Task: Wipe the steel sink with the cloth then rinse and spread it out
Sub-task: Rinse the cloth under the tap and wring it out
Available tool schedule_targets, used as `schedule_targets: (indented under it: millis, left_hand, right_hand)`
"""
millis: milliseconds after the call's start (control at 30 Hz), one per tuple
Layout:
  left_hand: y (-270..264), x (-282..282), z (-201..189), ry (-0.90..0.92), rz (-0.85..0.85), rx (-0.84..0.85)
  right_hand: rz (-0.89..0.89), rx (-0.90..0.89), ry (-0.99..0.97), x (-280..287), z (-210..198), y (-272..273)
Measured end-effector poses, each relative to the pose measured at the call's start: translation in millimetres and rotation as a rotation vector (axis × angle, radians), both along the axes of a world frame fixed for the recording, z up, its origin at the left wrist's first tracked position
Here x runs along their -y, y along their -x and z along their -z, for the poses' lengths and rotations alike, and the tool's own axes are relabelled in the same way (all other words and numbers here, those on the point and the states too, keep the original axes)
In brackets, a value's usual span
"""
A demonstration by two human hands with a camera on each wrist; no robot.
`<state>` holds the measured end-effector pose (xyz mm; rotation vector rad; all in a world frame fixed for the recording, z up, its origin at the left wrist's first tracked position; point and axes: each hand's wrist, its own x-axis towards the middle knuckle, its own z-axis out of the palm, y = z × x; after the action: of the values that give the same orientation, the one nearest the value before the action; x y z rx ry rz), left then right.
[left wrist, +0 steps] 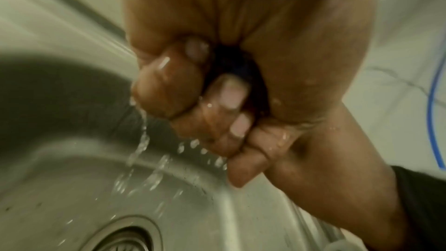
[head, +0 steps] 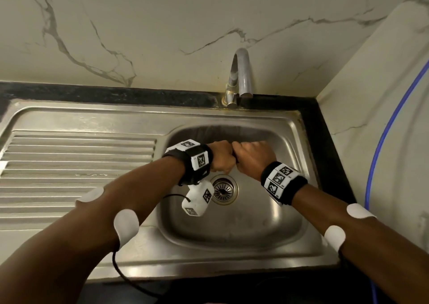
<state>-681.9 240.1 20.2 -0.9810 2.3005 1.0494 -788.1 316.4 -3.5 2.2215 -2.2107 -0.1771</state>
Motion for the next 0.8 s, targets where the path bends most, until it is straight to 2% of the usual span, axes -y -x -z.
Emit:
schedule_targets:
  millis: [67,233,467,533,600,667,733,800]
  left_hand:
    - [-0.4,1.1,0.6,-0.169,-0.033,0.036]
    - [-6.8,6.8,2.6,-0.407,-0.106,0.087]
    - [-14.3,14.4,-3.6,-0.517,-0.143,0.047]
    - [-12.8,10.5,-4.8,-0.358,-0.137,-0.031]
    - [-12.9,5.0,-6.3,0.060,-0.037,-0.114]
    - [-15.3,1.3,-8.1,0.519,0.106,-0.133]
    - [-18.6,3.5,-2.6,0.804,0.209,-0.151]
    - [-24.1,7.6,1.6,0.969,0.306,-0.218]
  right_hand:
    - [-0.033,-0.032,0.012,-2.1,4.6,1.2]
    - [-0.159,-0.008,0.149,0.0,6.2,3.8]
    - [-0.251,0.010,0.398,6.3,7.7,6.7]
    - [-0.239,0.024,0.432,8.5,6.9,8.8]
    - [-0.186,0.053,0.410,8.9,4.5,10.3]
    - [-0.050,0.150,0.319,5.8,-1.0,8.9]
    - [0.089,0.372,0.136,3.3,-8.2,8.2]
    - [0.147,0.726,-0.152,2.7,-18.9,15.2]
